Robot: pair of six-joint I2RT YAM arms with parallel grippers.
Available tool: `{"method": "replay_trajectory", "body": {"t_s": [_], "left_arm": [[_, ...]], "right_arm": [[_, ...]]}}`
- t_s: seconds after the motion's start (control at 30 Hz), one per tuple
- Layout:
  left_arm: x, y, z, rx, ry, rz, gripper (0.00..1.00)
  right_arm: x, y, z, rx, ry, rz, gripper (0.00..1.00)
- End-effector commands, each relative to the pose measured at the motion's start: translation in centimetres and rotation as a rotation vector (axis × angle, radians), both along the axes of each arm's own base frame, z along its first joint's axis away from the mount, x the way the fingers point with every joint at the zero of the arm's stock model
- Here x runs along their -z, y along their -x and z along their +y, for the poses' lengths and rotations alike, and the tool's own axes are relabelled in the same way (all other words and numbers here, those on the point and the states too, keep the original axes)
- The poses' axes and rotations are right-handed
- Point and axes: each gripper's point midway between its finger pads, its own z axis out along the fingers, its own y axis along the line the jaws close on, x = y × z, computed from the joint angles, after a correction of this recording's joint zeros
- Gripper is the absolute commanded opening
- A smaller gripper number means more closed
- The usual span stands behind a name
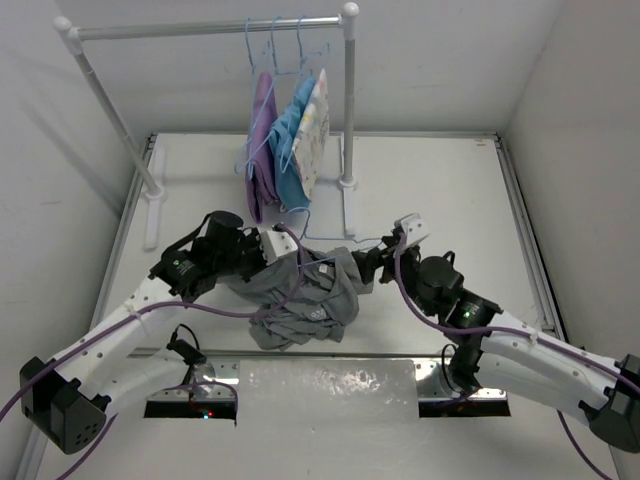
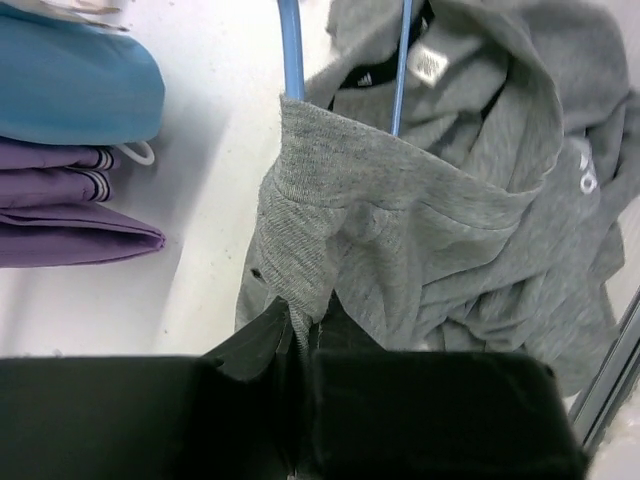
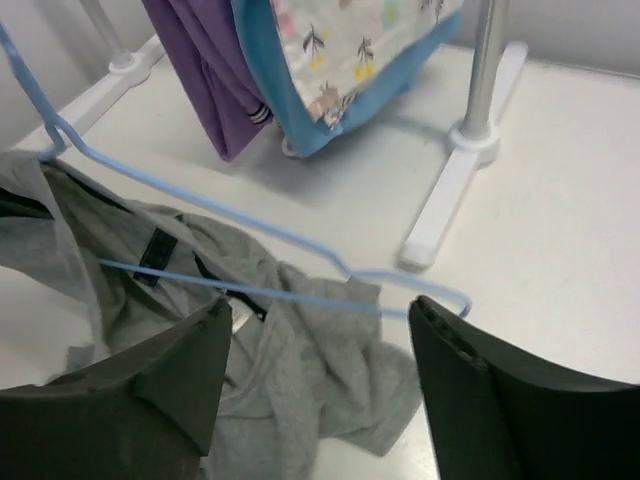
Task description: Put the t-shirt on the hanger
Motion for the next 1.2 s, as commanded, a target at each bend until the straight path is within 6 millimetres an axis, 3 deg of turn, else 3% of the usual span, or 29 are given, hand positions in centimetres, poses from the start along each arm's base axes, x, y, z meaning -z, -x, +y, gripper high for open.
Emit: {"method": "replay_trajectory", "body": {"t_s": [0.0,0.07,0.23,0.3,0.4,0.5,0.57,0.6,0.67,0.8,0.87,0.9,0.93,1.0,1.1,1.17], "left_arm": [[-3.9,-1.3,-1.2,-0.053,0.137,-0.044,0.0],[-3.8,-1.2,-1.4,-0.06,0.151,-0.029,0.0],[-3.9,-1.3,-1.5,-0.079,0.171,-0.018,0.0],[-3.7,-1.4,-1.4,-0.092,0.169,-0.021,0.0],[-3.5,-1.5,-1.3,-0.1,0.172,-0.02,0.0],[-3.7,-1.6,-1.4,-0.107,0.181,-0.024,0.0],[-4.1,-1.8,-1.2,-0.12,0.186,-0.033,0.0],[-4.3,-1.9,-1.1,-0.129,0.186,-0.039,0.0],[-4.7,-2.1,-0.7,-0.143,0.178,-0.055,0.0],[-4.8,-1.5,0.0,-0.099,0.113,-0.06,0.0],[-4.0,0.1,-0.3,0.019,0.062,-0.032,0.0],[-3.4,0.7,-0.4,0.063,0.04,-0.011,0.0],[-2.7,1.6,-0.1,0.094,0.014,0.02,0.0],[-2.2,2.2,-0.1,0.146,-0.011,0.021,0.0],[-1.7,2.8,0.0,0.176,-0.029,0.037,0.0],[-2.1,1.4,0.4,0.084,-0.023,0.015,0.0]], "right_arm": [[2.3,-0.2,-0.1,0.068,-0.122,0.059,0.67],[2.7,0.4,2.5,-0.035,-0.178,0.1,0.54],[5.5,-0.6,6.3,-0.071,-0.23,0.2,0.53],[6.6,-1.0,6.4,-0.046,-0.228,0.218,0.58],[9.6,-1.4,6.3,0.005,-0.167,0.269,0.57],[10.7,-1.7,6.6,0.019,-0.159,0.288,0.53],[12.4,-1.7,6.5,0.037,-0.122,0.329,0.41],[12.9,-2.0,6.0,0.071,-0.114,0.336,0.19],[14.3,-1.7,4.0,0.139,-0.119,0.365,0.0],[14.4,-1.8,-1.8,0.272,-0.232,0.361,0.0],[15.1,-2.3,-5.4,0.369,-0.195,0.38,0.0],[13.6,-2.7,-6.1,0.38,-0.222,0.345,0.0],[13.3,-3.4,-8.0,0.428,-0.215,0.333,0.0],[12.5,-3.8,-9.6,0.444,-0.23,0.347,0.0],[11.8,-3.8,-10.2,0.418,-0.227,0.351,0.0],[11.7,-3.7,-10.5,0.411,-0.204,0.358,0.0]]}}
